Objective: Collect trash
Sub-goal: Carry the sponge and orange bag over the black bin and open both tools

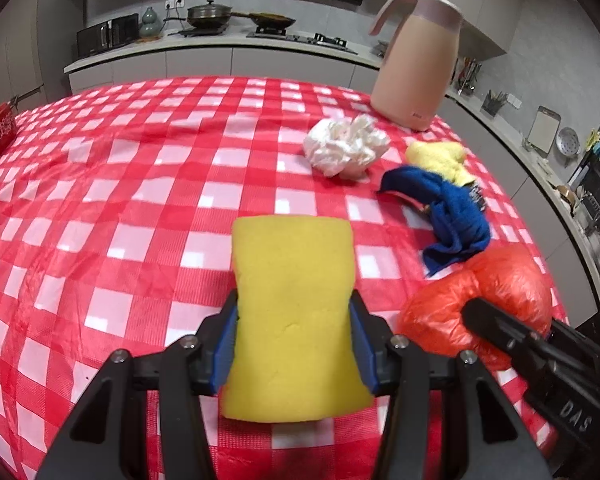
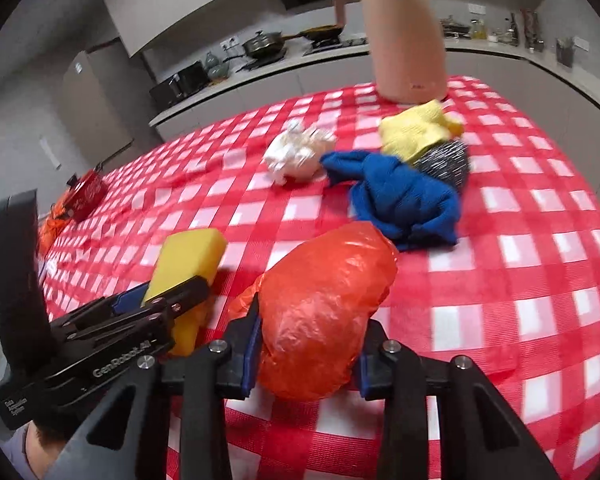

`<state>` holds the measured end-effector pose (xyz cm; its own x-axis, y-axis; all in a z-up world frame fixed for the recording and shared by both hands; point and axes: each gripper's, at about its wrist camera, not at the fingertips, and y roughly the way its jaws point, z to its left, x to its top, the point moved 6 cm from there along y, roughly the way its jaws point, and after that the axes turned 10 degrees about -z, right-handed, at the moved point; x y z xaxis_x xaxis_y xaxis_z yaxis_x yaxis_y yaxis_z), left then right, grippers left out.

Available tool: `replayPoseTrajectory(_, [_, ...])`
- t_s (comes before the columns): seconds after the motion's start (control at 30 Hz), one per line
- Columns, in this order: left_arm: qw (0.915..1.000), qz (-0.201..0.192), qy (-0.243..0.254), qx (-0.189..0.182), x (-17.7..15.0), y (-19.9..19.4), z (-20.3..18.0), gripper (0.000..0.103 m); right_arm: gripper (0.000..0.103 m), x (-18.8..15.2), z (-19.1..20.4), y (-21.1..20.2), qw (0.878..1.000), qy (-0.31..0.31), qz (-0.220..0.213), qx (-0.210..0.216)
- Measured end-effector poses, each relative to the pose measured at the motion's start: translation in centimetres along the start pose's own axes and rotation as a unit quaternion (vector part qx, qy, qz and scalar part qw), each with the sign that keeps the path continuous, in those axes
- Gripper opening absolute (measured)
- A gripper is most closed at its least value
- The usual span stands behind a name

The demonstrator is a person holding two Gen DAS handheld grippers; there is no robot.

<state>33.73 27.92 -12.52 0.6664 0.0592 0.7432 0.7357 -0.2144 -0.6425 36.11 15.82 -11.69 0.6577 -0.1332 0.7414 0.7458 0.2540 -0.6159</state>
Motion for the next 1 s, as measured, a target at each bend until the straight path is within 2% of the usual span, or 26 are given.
replayPoseTrajectory(0.3, [0.9992, -0.015, 0.013, -0.035, 0.9, -1.5, -3.9, 0.052, 0.039, 1.5, -3.9, -4.2, 0.998, 0.031, -0.031, -0.048])
replayPoseTrajectory(0.53, [0.9978, -0.02, 0.034, -0.053, 0.0, -2.4, -10.0, 0.052, 0.039, 0.9, -9.0, -7.9, 0.995, 0.05, -0.05, -0.07])
replayPoseTrajectory(1.0, [0.9932, -0.012, 0.063, -0.096, -1.9, -2.5, -27.5, 0.052, 0.039, 1.8, -26.4, -17.7, 0.986, 0.087, -0.08, -0.114])
